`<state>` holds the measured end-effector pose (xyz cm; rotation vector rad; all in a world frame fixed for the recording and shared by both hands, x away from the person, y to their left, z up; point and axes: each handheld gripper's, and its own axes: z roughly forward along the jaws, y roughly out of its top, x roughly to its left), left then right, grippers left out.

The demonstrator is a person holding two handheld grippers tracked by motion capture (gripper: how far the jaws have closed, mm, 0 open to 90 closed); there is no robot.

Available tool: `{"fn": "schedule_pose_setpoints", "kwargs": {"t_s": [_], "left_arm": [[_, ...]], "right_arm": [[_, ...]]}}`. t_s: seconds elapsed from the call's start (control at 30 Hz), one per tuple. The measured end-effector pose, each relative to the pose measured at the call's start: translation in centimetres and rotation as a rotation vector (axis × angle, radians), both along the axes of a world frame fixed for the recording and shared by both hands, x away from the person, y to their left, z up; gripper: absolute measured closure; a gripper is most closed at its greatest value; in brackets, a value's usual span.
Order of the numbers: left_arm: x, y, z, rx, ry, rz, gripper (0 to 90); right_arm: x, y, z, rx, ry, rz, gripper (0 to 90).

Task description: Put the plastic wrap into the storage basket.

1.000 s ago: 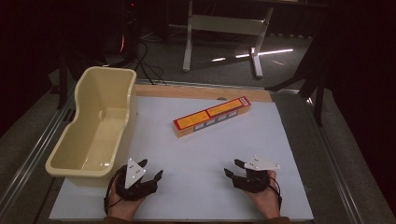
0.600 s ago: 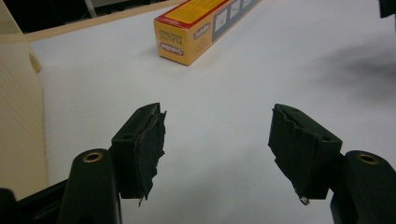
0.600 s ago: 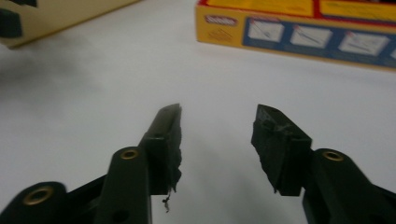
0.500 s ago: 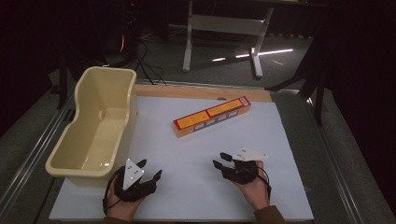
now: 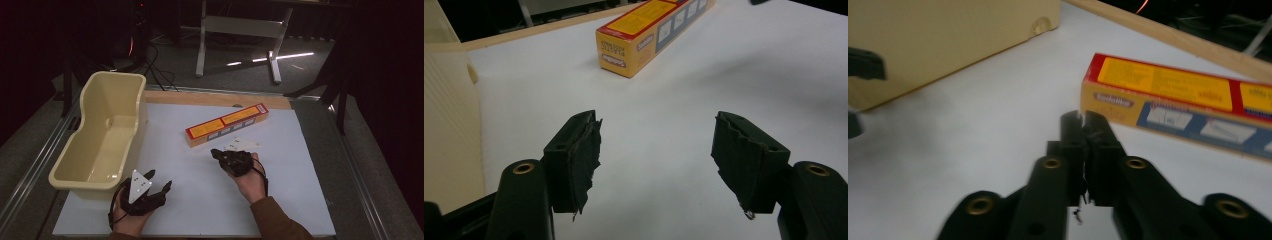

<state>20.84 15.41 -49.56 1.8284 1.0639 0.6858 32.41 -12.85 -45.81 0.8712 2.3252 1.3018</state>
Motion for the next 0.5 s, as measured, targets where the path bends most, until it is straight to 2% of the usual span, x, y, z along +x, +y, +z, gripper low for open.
{"fn": "schedule_pose_setpoints", "kwargs": {"t_s": [0.17,0.23,0.5], "left_arm": [[0.0,0.1,0.0,-0.004,-0.001,0.004,35.5],[0.0,0.1,0.0,-0.009,-0.001,0.004,35.5],[0.0,0.1,0.0,-0.012,0.0,-0.002,35.6]], "right_arm": [[0.8,2.2,0.4,-0.012,-0.016,0.01,89.6],[1.5,3.3,0.6,-0.015,-0.005,0.003,89.6],[3.7,5.0,0.7,-0.015,-0.001,-0.023,89.7]]}}
